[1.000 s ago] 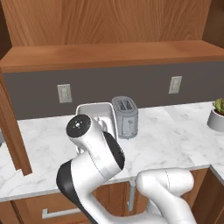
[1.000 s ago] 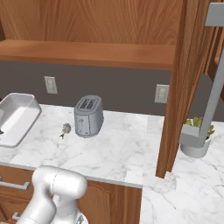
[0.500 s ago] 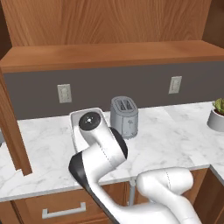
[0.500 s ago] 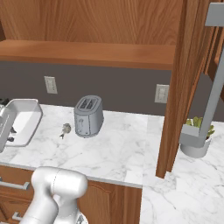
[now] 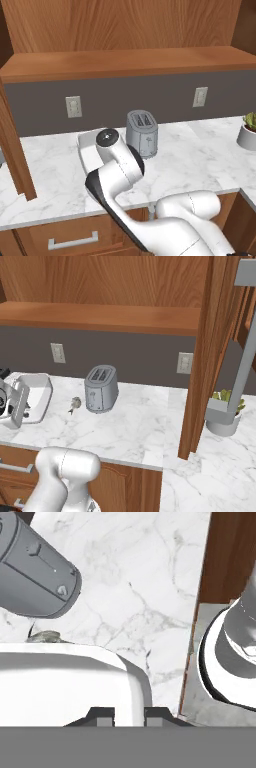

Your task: Retrieve the tupperware from the cabinet, then place the raw meat into the tupperware to avoid contamination.

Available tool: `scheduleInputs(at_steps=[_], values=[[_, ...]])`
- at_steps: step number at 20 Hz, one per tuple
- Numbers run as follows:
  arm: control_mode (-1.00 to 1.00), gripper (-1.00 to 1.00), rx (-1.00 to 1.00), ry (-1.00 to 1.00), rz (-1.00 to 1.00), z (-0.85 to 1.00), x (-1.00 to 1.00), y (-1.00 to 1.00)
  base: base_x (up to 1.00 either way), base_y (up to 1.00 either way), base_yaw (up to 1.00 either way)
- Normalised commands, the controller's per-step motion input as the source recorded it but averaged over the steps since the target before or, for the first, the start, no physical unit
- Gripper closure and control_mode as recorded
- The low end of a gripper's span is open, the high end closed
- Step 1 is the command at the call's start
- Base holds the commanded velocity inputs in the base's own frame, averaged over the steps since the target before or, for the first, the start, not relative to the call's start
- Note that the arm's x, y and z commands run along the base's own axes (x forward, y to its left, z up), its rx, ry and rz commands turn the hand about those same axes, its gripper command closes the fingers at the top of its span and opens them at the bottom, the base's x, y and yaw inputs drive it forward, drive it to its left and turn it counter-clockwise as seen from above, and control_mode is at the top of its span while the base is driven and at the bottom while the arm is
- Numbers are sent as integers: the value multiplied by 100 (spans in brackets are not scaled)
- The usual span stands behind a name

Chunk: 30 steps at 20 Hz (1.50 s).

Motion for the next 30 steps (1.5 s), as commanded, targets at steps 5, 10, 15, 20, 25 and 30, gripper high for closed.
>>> scheduleInputs(at_steps=[5,10,15,20,25,30], values=[[-100,100,0,8,2,-48,49,0,0,0,0],[-100,100,0,1,4,-35,42,0,0,0,0],[-100,100,0,1,4,-35,38,11,0,0,0],[-100,100,0,2,3,-29,32,30,0,0,0],[-100,100,0,2,1,-21,26,23,0,0,0],[-100,100,0,5,0,-17,13,6,0,0,0]])
